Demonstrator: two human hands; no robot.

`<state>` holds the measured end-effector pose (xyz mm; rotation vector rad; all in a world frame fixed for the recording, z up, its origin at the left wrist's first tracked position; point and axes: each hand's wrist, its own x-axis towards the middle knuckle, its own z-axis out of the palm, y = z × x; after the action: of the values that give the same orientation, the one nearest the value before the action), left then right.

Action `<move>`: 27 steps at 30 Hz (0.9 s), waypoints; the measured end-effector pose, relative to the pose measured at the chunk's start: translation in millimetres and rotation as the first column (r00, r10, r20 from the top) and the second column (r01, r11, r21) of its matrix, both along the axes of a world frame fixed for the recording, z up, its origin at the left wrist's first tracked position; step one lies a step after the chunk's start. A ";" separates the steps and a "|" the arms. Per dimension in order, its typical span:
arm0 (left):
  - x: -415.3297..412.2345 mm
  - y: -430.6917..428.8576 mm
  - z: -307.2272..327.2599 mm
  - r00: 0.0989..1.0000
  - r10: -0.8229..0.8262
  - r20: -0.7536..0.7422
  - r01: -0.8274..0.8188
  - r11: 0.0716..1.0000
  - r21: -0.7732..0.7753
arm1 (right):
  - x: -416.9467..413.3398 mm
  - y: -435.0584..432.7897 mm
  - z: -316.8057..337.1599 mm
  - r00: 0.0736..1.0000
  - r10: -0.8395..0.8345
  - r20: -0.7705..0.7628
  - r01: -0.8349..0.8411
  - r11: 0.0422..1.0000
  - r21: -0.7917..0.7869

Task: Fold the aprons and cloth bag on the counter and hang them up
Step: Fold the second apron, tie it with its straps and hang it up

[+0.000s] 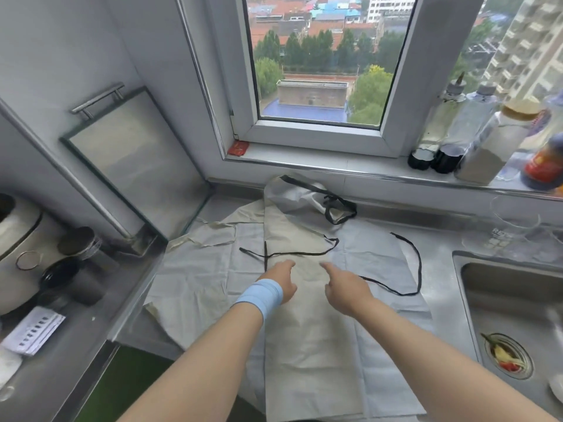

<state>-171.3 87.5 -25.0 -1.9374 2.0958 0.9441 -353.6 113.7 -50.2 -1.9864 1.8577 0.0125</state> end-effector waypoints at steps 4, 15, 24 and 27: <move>-8.7 -45.6 -16.8 0.999 -0.028 -0.015 0.028 0.998 -0.050 | 0.9 -54.8 -0.4 0.999 -0.040 0.008 0.040 0.999 0.024; -8.6 -108.9 -52.4 0.996 -0.060 -0.061 0.066 0.992 0.109 | -11.1 -121.9 -38.1 0.882 -0.372 0.290 0.330 0.926 0.183; -86.4 -97.1 -6.3 0.749 0.341 -0.568 -0.086 0.901 0.426 | -17.8 -114.3 1.1 0.072 -0.818 0.570 0.488 0.528 0.696; -103.8 -86.2 -8.7 0.903 0.094 -0.419 0.064 0.935 0.350 | -34.3 -98.8 -2.6 0.413 -0.734 0.540 0.562 0.672 0.483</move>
<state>-275.1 1.3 -33.8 -1.6714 1.9165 1.7557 -387.9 14.9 -52.8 -0.7535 1.8169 -0.6526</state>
